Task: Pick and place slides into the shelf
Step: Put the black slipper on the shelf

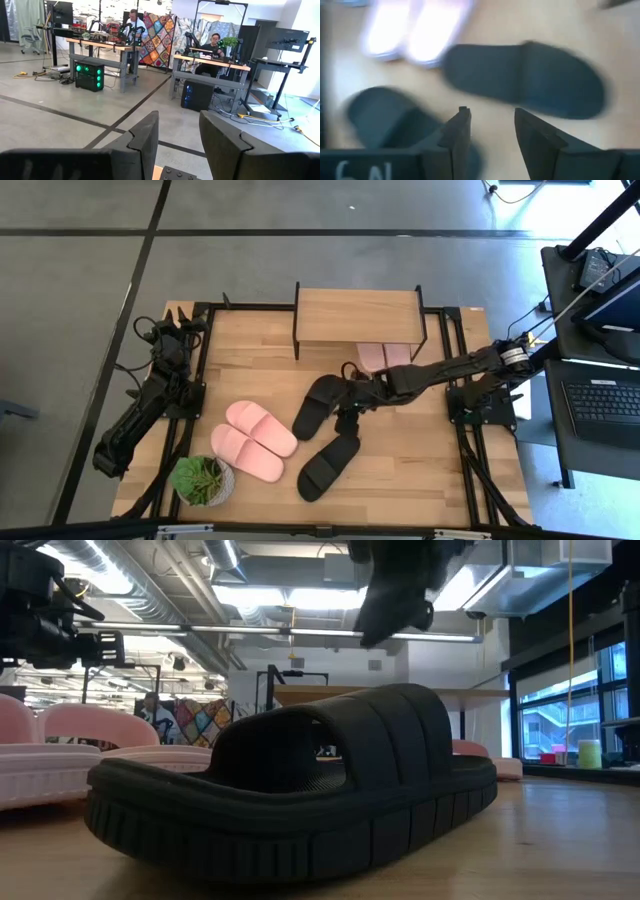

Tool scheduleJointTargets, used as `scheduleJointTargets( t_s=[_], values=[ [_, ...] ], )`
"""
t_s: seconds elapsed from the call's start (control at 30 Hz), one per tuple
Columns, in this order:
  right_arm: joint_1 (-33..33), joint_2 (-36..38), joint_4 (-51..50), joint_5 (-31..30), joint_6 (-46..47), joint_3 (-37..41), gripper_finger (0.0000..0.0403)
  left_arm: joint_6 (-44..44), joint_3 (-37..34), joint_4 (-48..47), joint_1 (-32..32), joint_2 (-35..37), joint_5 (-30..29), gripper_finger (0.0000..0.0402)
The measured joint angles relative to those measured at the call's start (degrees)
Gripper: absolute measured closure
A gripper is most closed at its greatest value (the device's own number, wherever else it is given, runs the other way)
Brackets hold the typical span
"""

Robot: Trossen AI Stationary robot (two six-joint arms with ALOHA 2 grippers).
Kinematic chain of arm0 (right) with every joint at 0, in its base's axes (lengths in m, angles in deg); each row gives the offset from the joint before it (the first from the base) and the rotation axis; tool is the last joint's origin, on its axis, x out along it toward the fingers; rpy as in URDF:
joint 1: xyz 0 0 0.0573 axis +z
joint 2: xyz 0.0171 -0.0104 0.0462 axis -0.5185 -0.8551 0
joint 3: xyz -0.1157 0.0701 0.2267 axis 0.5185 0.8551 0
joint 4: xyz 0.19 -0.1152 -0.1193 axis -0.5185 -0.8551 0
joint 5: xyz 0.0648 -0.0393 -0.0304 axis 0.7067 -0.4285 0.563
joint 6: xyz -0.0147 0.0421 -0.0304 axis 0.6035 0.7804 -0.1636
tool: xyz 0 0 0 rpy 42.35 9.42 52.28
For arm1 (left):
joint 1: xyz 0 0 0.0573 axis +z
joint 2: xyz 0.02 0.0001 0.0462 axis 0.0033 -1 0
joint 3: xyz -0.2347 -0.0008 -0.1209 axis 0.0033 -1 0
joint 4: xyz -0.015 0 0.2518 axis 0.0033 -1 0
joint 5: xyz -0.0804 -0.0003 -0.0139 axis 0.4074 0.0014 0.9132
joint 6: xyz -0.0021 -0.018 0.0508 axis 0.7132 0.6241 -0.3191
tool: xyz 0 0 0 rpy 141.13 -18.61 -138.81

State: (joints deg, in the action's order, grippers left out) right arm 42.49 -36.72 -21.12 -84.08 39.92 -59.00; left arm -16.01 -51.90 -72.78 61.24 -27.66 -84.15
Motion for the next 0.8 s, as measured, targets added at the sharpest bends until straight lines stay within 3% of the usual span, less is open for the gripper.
scheduleJointTargets(
  t_s=[0.1, 0.27, 0.53, 0.8],
  values=[
    [1.5, 0.0, 3.1, 8.1, 4.1, 0.0, 0.0249, 0.0, 0.0, 0.0, 0.0, 0.0, 0.0, 0.0267],
    [2.8, 0.0, 8.6, 19.2, 19.1, 0.0, 0.0249, 0.0, 0.0, 0.0, 0.0, 0.0, 0.0, 0.0267],
    [4.7, -0.4, 13.4, 20.6, 30.5, 5.6, 0.0249, 0.0, 0.0, 0.0, 0.0, 0.0, 0.0, 0.0267],
    [4.8, -0.5, 37.9, 21.8, 37.5, 19.7, 0.0249, 0.0, 0.0, 0.0, 0.0, 0.0, 0.0, 0.0267]
  ],
)
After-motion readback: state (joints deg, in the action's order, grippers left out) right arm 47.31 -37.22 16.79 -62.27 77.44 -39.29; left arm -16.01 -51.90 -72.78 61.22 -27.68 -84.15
